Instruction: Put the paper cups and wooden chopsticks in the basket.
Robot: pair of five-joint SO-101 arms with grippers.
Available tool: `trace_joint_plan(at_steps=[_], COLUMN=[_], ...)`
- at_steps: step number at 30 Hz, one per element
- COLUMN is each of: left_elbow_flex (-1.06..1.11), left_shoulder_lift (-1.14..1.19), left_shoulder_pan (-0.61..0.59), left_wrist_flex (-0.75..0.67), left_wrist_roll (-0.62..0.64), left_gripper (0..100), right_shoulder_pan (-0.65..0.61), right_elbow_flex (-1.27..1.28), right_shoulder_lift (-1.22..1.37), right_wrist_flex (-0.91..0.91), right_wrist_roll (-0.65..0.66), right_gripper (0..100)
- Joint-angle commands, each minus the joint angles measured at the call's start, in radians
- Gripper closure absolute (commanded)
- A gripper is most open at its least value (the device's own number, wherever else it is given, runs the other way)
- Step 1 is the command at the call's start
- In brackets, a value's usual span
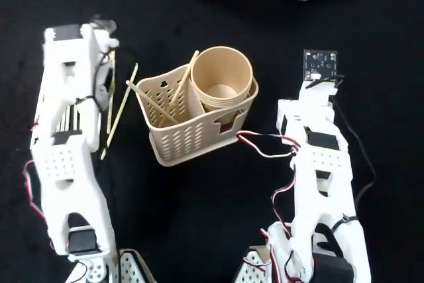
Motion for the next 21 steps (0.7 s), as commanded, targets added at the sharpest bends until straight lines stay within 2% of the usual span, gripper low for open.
trace_joint_plan(at_steps=[1, 5, 12, 16, 21], left_elbow_flex=[-0.036, -0.033, 0.113, 0.289, 0.618], left_shoulder_lift=[-0.216, -0.328, -0.528, -0.706, -1.019], left_shoulder_pan=[-0.058, -0.093, -0.090, -0.096, -0.088], left_wrist_flex=[0.014, 0.014, -0.012, -0.112, -0.341], left_wrist_roll=[0.014, 0.064, 0.086, 0.130, 0.130], left_gripper=[97, 97, 97, 97, 97], right_shoulder_pan=[-0.014, -0.014, -0.014, -0.014, -0.014], right_elbow_flex=[-0.005, -0.005, -0.005, -0.005, -0.005], right_shoulder_lift=[0.004, 0.004, 0.004, 0.004, 0.004], right_wrist_flex=[-0.018, -0.018, -0.018, -0.018, -0.018], right_wrist_roll=[0.011, 0.011, 0.011, 0.011, 0.011], right_gripper=[98.6, 98.6, 98.6, 98.6, 98.6])
